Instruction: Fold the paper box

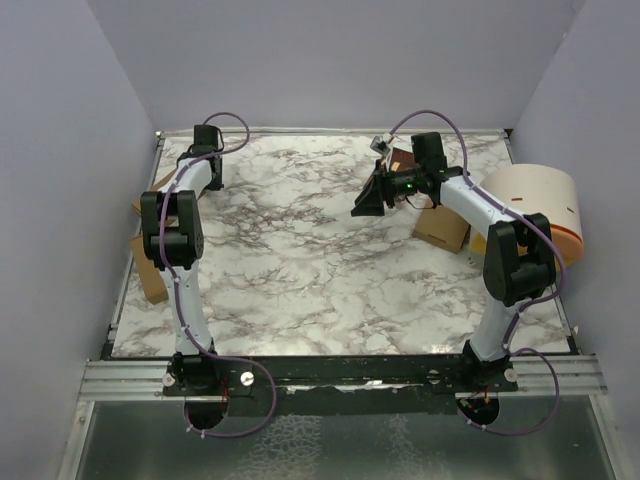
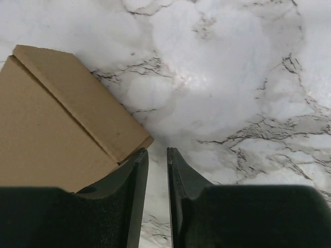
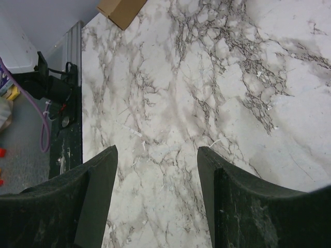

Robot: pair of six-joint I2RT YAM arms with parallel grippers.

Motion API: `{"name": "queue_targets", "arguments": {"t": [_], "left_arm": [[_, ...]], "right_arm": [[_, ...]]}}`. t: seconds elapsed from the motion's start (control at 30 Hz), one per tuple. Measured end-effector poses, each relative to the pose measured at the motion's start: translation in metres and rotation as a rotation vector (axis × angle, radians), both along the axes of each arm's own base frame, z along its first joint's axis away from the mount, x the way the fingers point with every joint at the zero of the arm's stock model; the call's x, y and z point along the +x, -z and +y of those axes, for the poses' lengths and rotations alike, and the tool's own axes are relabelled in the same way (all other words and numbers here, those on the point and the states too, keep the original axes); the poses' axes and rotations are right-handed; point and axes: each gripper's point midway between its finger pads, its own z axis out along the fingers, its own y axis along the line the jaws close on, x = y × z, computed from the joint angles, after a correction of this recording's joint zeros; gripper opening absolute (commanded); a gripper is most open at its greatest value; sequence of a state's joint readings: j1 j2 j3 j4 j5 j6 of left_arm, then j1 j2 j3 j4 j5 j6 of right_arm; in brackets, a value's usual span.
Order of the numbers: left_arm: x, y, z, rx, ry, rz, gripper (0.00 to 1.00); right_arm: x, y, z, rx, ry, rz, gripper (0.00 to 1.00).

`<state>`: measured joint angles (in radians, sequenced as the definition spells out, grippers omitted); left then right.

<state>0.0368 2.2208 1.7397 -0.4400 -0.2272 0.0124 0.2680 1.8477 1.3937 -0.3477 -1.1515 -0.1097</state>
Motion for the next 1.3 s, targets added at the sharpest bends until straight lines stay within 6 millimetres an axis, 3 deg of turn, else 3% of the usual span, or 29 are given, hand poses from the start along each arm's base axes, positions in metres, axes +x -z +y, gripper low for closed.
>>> {"name": "queue_targets", "arguments": {"t": [0.17, 0.33, 0.43, 0.5, 0.57, 0.63, 0.7, 0.73, 0.8, 0.97, 1.07, 1.2, 1.3], "left_arm": [[0.008, -0.011, 0.009, 0.002, -0.025, -0.034, 0.29], [0.006, -0.035, -0.015, -0.141, 0.009, -0.104, 0.48], [-0.009, -0.078, -0.043, -0.282, 0.056, -0.213, 0.67], [-0.023, -0.120, -0.062, -0.377, 0.098, -0.324, 0.85], [-0.041, -0.177, -0.081, -0.466, 0.164, -0.484, 0.98], [-0.062, -0.232, -0.097, -0.536, 0.237, -0.640, 0.99], [-0.085, -0.276, -0.112, -0.603, 0.315, -0.765, 0.99], [-0.092, -0.286, -0.117, -0.625, 0.340, -0.798, 0.99], [-0.109, -0.301, -0.129, -0.692, 0.399, -0.839, 0.99], [-0.131, -0.295, -0.148, -0.839, 0.433, -0.790, 0.99], [-0.143, -0.306, -0.152, -0.879, 0.443, -0.792, 0.99], [-0.167, -0.347, -0.157, -0.888, 0.491, -0.860, 0.99], [-0.189, -0.392, -0.161, -0.880, 0.552, -0.951, 0.99]], "right_arm": [[0.000, 0.000, 0.000, 0.000, -0.001, -0.003, 0.63], [0.001, 0.003, -0.002, -0.015, -0.002, -0.025, 0.63], [0.004, 0.008, -0.005, -0.054, 0.012, -0.058, 0.64], [0.007, 0.007, -0.010, -0.090, 0.029, -0.109, 0.69], [0.010, -0.005, -0.016, -0.126, 0.050, -0.197, 0.82], [0.012, -0.024, -0.022, -0.152, 0.071, -0.298, 0.98], [0.014, -0.053, -0.032, -0.182, 0.108, -0.440, 1.00], [0.014, -0.070, -0.036, -0.192, 0.127, -0.515, 1.00], [0.012, -0.108, -0.047, -0.211, 0.177, -0.664, 1.00], [0.008, -0.210, -0.074, -0.217, 0.364, -0.904, 1.00], [0.002, -0.264, -0.088, -0.185, 0.490, -0.959, 1.00], [-0.019, -0.305, -0.098, -0.123, 0.575, -0.963, 1.00], [-0.031, -0.318, -0.101, -0.091, 0.601, -0.949, 1.00]]}}
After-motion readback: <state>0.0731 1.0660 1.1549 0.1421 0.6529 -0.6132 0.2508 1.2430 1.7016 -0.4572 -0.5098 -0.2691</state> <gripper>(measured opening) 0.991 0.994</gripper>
